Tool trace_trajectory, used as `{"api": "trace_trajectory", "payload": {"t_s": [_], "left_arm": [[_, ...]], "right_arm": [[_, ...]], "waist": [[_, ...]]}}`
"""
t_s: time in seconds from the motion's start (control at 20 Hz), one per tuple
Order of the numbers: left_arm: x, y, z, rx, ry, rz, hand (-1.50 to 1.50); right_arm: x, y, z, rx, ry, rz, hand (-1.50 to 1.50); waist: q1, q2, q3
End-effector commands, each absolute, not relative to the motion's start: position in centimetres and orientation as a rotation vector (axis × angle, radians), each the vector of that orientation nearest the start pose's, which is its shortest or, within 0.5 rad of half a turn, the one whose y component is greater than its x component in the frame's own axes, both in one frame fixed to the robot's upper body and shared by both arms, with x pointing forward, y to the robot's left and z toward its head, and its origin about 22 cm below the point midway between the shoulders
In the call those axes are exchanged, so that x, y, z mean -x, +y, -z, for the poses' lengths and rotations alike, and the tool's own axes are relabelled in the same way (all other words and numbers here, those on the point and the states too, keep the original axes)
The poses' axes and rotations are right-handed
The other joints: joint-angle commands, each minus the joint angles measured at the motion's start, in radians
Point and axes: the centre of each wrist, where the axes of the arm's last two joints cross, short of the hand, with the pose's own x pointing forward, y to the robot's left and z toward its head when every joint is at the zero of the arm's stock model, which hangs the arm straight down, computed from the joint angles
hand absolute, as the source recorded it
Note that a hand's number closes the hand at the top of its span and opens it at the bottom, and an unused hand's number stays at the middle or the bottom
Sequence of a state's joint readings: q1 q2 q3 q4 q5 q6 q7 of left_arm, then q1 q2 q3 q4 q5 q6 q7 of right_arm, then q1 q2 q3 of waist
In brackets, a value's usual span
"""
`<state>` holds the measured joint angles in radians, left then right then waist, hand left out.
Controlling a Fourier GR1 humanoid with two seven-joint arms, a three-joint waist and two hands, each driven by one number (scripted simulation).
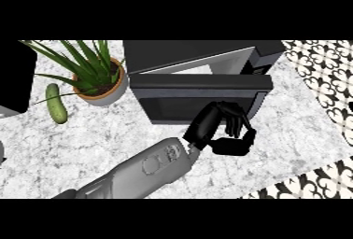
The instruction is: Pick up the milk, place it into the microwave and close the microwave
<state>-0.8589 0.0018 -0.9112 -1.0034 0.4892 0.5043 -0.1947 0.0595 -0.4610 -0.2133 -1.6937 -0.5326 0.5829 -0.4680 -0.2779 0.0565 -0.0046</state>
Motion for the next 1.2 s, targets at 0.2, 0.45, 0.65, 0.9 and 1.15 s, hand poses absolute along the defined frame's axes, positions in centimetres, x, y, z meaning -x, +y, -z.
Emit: {"api": "trace_trajectory", "payload": {"t_s": [0.2, 0.45, 0.65, 0.9, 1.15], "left_arm": [[-33.3, -2.2, -8.0, 0.295, -1.818, 0.532, 1.50], [-34.6, -2.4, -9.1, 0.263, -1.843, 0.510, 1.50], [-35.7, -2.4, -10.0, 0.237, -1.849, 0.486, 1.50], [-36.9, -2.5, -11.4, 0.220, -1.863, 0.456, 1.50], [-36.7, -2.6, -11.4, 0.220, -1.867, 0.422, 1.50]], "right_arm": [[-22.9, -36.9, -9.8, -0.527, -2.179, -0.318, -1.50], [-23.4, -37.0, -11.2, -0.557, -2.173, -0.372, -1.50], [-23.6, -37.6, -12.3, -0.555, -2.185, -0.390, -1.50], [-23.8, -38.0, -13.0, -0.556, -2.183, -0.399, -1.50], [-24.2, -38.4, -14.4, -0.551, -2.187, -0.439, -1.50]], "waist": [[-0.071, 0.020, 0.003], [-0.095, 0.032, 0.004], [-0.123, 0.036, 0.005], [-0.142, 0.045, 0.007], [-0.163, 0.046, 0.008]]}}
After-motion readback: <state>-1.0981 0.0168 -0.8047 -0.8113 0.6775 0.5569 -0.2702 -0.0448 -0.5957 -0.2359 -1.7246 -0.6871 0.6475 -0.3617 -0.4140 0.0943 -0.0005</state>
